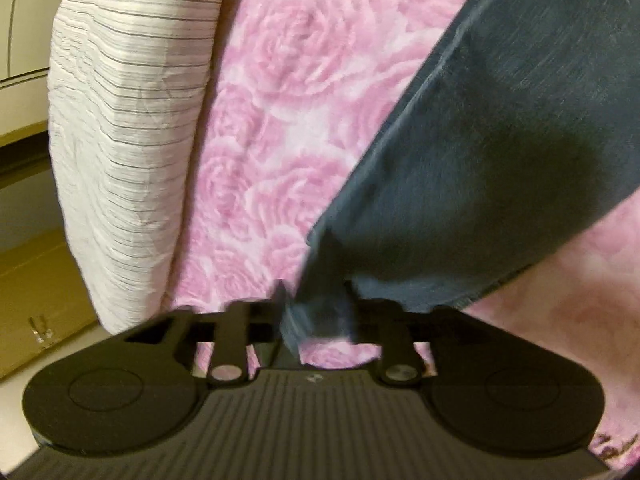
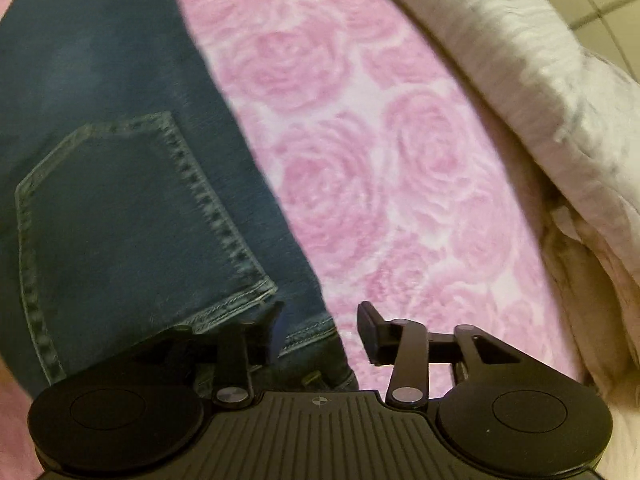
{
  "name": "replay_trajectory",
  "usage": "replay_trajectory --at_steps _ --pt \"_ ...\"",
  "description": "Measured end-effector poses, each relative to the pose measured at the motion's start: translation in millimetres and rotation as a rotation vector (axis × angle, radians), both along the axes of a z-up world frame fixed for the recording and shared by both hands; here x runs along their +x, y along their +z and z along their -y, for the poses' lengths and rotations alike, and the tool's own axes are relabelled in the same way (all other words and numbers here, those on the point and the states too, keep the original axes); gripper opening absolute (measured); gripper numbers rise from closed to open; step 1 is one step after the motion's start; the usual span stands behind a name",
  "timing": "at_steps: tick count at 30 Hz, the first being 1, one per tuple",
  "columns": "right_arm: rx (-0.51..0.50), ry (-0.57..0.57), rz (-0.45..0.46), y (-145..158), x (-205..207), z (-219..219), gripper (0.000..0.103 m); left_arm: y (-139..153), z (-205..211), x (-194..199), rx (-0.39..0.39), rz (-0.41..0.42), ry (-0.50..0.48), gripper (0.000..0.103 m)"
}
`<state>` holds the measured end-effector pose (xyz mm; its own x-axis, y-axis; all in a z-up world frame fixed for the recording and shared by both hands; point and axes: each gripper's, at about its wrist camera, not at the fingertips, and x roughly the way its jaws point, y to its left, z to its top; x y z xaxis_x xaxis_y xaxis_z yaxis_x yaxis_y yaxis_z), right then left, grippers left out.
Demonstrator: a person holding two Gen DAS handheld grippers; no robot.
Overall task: Fold clothes
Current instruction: 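Lift and fold one leg over the other with both grippers, then open both grippers and release the folded jeans onto the bed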
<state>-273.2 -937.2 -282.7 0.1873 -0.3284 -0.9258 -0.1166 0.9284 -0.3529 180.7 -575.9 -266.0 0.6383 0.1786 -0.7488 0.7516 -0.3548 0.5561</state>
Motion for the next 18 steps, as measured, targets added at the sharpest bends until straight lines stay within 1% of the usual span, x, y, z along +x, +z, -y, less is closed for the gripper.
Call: replay_trajectory --at_steps 2,5,7,9,11,13,15,18 --pt "0.013 -0.096 0.056 10.0 -6.2 2.3 0.047 1.5 1.6 -1.9 -0.014 -0.014 0.011 0.034" --pt "0.042 -0.261 0.120 25.7 -23.3 -2.8 0.048 7.7 0.0 -7.0 -0.035 -0.007 0.014 0.036" --pt "0.080 -0.365 0.131 30.7 -38.8 -11.4 0.049 12.9 -2.9 -11.2 -0.051 0.001 0.017 0.036" --pt "0.125 -0.440 0.117 30.4 -53.4 -23.6 0.049 18.2 -9.0 -19.6 -0.060 -0.002 0.022 0.036" --pt "0.153 -0.469 0.095 27.7 -67.3 -40.8 0.050 24.0 -16.2 -28.6 -0.065 -0.005 0.027 0.038" --pt "0.169 -0.470 0.085 27.8 -76.6 -58.5 0.050 31.7 -27.9 -39.0 -0.069 -0.005 0.039 0.039" --pt "0.178 -0.468 0.095 31.4 -79.8 -71.8 0.050 39.2 -41.8 -48.2 -0.074 -0.004 0.057 0.039" --pt "0.194 -0.466 0.140 41.5 -79.6 -89.3 0.050 49.5 -64.8 -60.6 -0.078 0.001 0.081 0.039"
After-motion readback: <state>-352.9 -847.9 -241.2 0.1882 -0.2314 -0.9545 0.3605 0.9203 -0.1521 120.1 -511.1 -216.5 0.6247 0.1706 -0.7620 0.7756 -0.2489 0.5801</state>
